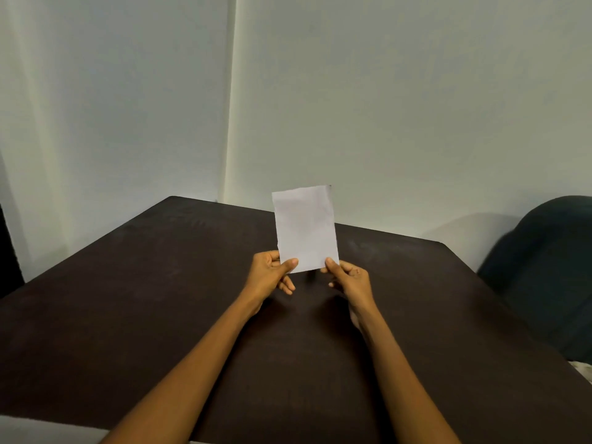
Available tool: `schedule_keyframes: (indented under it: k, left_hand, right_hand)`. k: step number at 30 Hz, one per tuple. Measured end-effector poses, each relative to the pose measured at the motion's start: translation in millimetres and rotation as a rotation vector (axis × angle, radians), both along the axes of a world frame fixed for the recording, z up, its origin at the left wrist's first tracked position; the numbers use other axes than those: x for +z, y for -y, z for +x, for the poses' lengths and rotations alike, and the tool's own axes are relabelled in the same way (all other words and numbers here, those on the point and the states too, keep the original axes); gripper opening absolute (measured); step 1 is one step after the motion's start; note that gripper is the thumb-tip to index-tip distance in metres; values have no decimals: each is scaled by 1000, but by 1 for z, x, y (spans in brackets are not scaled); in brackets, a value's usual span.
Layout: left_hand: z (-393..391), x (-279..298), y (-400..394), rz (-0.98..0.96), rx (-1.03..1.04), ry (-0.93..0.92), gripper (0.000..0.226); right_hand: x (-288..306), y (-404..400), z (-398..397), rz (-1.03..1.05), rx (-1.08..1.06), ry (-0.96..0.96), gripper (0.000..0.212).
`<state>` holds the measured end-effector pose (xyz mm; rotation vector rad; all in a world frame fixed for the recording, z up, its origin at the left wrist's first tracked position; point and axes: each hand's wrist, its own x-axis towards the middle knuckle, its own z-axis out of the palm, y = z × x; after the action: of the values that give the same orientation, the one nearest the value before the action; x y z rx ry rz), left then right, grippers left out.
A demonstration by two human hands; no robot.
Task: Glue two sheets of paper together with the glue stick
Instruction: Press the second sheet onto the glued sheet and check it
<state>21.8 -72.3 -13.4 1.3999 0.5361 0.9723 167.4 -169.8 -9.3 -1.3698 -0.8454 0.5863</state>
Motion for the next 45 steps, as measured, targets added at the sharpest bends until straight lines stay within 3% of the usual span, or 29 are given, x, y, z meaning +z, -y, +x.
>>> schedule_keyframes:
  k: [3,8,12,15,21,23,27,31,33,39,45]
  left_hand:
    - [-4,-2,-4,16,-13,-37,17]
    - [-4,-6,-4,141,-19,-159,16]
    - [-4,-8,-8,179,55,-185,20]
    - [-3,-9,-8,217,57,-220,22]
    - [-1,-2,-1,75,-43,-33,22]
    - [3,-2,2,65,-33,-43,24]
    - [2,-5,2,79,-6,-153,30]
    - [0,-7,1,123,-104,-285,36]
    - [0,-7,0,144,-121,-328,40]
    - [-2,-7,-1,159,-119,-362,46]
    - [-3,-5,-2,158,-202,-485,56]
  right_hand:
    - [2,8,10,22,-66,-10,15]
    - [4,13,6,-8,62,85,20]
    - [6,10,6,-17,73,22,33]
    - [4,9,1,-29,148,82,22]
    - [1,4,-9,78,31,-24,22]
    - [-1,2,-14,75,85,-30,20]
    - [0,1,-14,33,107,6,22]
    - [7,7,4,131,-92,-96,30]
    - [8,8,12,167,-192,-193,21]
    - [1,7,2,13,77,-103,15]
    - [7,14,15,99,-102,-180,18]
